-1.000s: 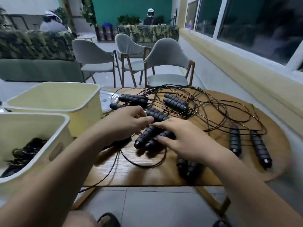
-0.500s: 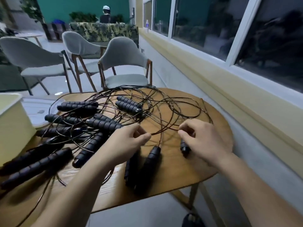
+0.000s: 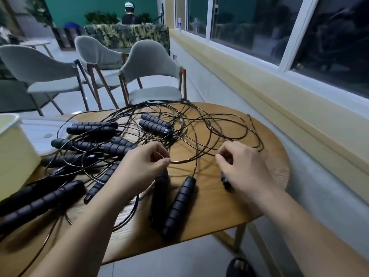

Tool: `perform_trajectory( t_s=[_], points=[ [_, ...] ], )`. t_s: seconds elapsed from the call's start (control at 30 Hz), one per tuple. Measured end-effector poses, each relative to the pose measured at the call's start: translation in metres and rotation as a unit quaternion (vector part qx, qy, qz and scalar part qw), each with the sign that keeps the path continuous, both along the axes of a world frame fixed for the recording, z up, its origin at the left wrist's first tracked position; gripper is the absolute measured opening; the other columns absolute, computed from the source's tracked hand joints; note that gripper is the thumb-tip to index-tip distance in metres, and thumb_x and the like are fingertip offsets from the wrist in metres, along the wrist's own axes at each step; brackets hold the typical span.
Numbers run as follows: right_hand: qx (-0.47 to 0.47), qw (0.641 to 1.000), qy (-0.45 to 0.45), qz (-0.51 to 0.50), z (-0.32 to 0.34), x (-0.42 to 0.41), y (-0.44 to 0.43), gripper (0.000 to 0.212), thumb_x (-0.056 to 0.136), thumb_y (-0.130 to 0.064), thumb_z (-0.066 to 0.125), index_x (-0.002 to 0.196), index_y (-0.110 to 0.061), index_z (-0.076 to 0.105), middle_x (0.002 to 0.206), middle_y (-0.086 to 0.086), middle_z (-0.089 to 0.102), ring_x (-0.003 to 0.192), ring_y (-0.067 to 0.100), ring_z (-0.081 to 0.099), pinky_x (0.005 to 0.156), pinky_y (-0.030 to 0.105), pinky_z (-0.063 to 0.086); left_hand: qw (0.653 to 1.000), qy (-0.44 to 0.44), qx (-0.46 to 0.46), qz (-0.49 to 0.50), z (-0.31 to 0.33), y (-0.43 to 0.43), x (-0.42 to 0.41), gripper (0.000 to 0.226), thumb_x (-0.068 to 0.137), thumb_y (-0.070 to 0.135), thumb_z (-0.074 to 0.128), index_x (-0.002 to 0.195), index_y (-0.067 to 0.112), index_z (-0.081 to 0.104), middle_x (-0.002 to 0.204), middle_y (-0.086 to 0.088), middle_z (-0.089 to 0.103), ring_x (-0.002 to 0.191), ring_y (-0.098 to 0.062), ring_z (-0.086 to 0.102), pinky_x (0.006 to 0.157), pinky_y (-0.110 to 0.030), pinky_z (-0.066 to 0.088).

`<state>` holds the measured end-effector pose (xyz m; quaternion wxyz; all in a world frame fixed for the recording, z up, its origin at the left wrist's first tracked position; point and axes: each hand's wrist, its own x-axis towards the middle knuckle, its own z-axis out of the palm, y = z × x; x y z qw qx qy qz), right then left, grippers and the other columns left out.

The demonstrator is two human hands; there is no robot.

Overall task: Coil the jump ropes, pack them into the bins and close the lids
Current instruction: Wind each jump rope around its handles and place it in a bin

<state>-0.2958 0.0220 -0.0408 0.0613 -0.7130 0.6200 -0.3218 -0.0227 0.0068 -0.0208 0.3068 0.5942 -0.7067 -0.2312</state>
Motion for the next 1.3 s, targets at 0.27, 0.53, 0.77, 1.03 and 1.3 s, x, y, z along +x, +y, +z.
perform_trajectory(
  t_s=[0.27,0.53,0.77,1.03,1.3],
  points=[
    [0.016,0.997,0.028,0.068,-0.002,0.034,0.012,0.014,0.103,-0.037,0.065,0.092,-0.031,0.063,0.090,-0.015,0.066,0.086,0.009,0.064,0.075,0.040,0.059,0.999,-0.005,0.000,0.035,0.006,0.001,0.038,0.014,0.093,0.022,0.075,0.092,0.035,0.074,0.087,0.015,0.076,0.082,0.001,0.070,0.077,-0.027,0.055],
    [0.013,0.997,0.013,0.075,0.001,0.055,0.010,0.014,0.103,-0.036,0.067,0.091,-0.030,0.065,0.087,-0.015,0.066,0.085,0.008,0.063,0.075,0.038,0.058,0.986,-0.160,-0.048,0.005,0.003,-0.019,0.075,0.068,0.075,-0.003,0.064,0.129,0.038,0.061,0.139,0.011,0.054,0.134,-0.019,0.046,0.113,-0.050,0.040],
    [0.013,0.996,0.008,0.087,0.000,0.071,0.009,0.014,0.102,-0.034,0.067,0.090,-0.028,0.064,0.087,-0.014,0.065,0.084,0.010,0.062,0.075,0.039,0.057,0.963,-0.265,-0.034,-0.025,-0.013,-0.046,0.078,0.072,0.082,0.004,0.061,0.142,0.042,0.057,0.147,0.013,0.055,0.143,-0.019,0.043,0.120,-0.047,0.030],
    [0.019,0.995,-0.003,0.096,-0.007,0.082,0.006,0.011,0.101,-0.035,0.067,0.092,-0.030,0.066,0.089,-0.014,0.067,0.085,0.009,0.063,0.077,0.040,0.058,0.953,-0.297,-0.058,-0.017,-0.026,-0.056,0.065,0.058,0.093,0.026,0.070,0.146,0.043,0.054,0.151,0.014,0.052,0.148,-0.018,0.033,0.121,-0.042,0.018],
    [0.017,0.994,-0.027,0.104,-0.004,0.087,0.007,0.012,0.099,-0.037,0.067,0.090,-0.030,0.065,0.087,-0.015,0.067,0.085,0.009,0.063,0.077,0.042,0.058,0.938,-0.315,-0.134,0.045,-0.036,-0.064,0.061,0.046,0.092,0.032,0.073,0.135,0.039,0.062,0.130,0.007,0.064,0.129,-0.025,0.052,0.109,-0.044,0.028]
  ],
)
